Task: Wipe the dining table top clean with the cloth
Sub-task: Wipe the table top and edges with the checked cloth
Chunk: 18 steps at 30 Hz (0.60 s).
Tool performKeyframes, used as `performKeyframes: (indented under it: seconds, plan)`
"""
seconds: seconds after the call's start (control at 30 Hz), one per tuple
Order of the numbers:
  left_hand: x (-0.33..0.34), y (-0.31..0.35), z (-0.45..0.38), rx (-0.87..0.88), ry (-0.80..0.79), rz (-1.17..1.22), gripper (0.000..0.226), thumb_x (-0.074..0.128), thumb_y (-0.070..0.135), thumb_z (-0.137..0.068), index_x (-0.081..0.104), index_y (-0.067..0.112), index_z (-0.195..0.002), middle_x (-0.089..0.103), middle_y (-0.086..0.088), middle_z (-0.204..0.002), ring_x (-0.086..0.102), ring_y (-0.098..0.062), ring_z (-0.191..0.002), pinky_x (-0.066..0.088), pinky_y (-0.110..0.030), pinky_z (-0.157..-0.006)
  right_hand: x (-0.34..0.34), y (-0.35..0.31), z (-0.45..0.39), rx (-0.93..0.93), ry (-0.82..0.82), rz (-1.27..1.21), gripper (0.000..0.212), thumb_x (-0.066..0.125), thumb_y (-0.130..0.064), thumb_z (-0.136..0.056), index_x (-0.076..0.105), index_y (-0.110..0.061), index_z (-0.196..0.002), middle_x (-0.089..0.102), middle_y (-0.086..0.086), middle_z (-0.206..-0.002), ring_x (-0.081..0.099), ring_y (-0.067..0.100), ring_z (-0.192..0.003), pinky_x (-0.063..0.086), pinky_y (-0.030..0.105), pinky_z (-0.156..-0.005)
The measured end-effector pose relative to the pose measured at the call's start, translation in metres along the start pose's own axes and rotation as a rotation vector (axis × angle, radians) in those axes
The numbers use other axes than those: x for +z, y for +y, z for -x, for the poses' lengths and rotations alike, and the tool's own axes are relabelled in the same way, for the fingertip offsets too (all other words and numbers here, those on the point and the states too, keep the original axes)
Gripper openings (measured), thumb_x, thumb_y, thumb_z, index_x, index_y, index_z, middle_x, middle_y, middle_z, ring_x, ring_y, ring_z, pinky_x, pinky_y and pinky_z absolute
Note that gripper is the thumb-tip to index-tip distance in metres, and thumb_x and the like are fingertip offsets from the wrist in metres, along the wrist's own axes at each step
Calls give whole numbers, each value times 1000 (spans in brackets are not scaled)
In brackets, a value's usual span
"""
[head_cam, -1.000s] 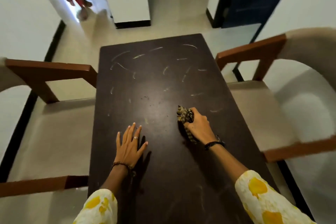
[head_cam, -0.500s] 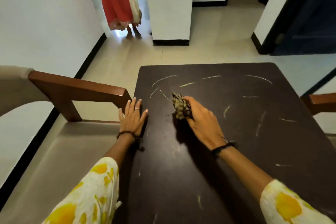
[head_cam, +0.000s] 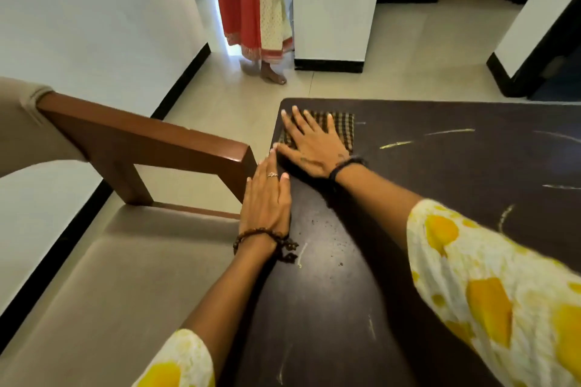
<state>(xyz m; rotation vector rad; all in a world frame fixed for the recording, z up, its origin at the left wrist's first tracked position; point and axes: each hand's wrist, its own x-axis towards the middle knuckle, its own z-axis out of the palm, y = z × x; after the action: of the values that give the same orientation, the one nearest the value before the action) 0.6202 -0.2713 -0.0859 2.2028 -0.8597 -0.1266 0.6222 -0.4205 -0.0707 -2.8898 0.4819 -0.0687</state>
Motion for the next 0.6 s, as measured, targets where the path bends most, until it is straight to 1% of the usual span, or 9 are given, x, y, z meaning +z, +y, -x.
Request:
performKeyframes:
  seconds: [0.17, 0.33, 0.4, 0.5, 0.6]
  plan:
    - [3, -2, 1, -19, -22, -86, 51, 25, 24, -98, 6, 19, -145, 13, -1, -154, 8, -10, -140, 0, -30, -112, 3, -3, -46, -14, 2, 11, 79, 30, -53, -93, 0, -6, -148, 2, 9, -159, 5, 20, -146, -2, 50, -116]
    - [2, -2, -2, -25, -38, -103, 51, 28, 23, -98, 11, 18, -145, 14, 0, -154, 12, -11, -140, 6, -32, -114, -6, -4, -68, 55, -33, 2, 81, 31, -56, -92, 2, -5, -148, 1, 11, -158, 1, 24, -146, -2, 46, -118]
    - [2, -4, -2, -36, -55, -133, 50, 28, 25, -98, 12, 17, -145, 13, -1, -154, 12, -11, -140, 7, -32, -114, -5, 1, -65, 134, -26, 7, 85, 31, -61, -90, 5, -6, -148, 3, 12, -158, 1, 28, -146, -3, 47, -118]
    - [2, -2, -2, -46, -71, -148, 49, 29, 25, -98, 15, 15, -144, 13, -2, -154, 13, -12, -140, 9, -33, -114, -11, 27, -51, 304, 28, 34, 89, 31, -67, -87, 8, -7, -148, 5, 12, -158, 3, 31, -145, -4, 54, -116]
    - [5, -3, -4, -47, -65, -185, 53, 33, 26, -96, 15, 15, -144, 12, -3, -154, 12, -15, -140, 10, -34, -114, -15, 50, -41, 453, 67, 24, 87, 31, -65, -87, 10, -6, -148, 7, 13, -158, 5, 31, -145, -5, 56, -115]
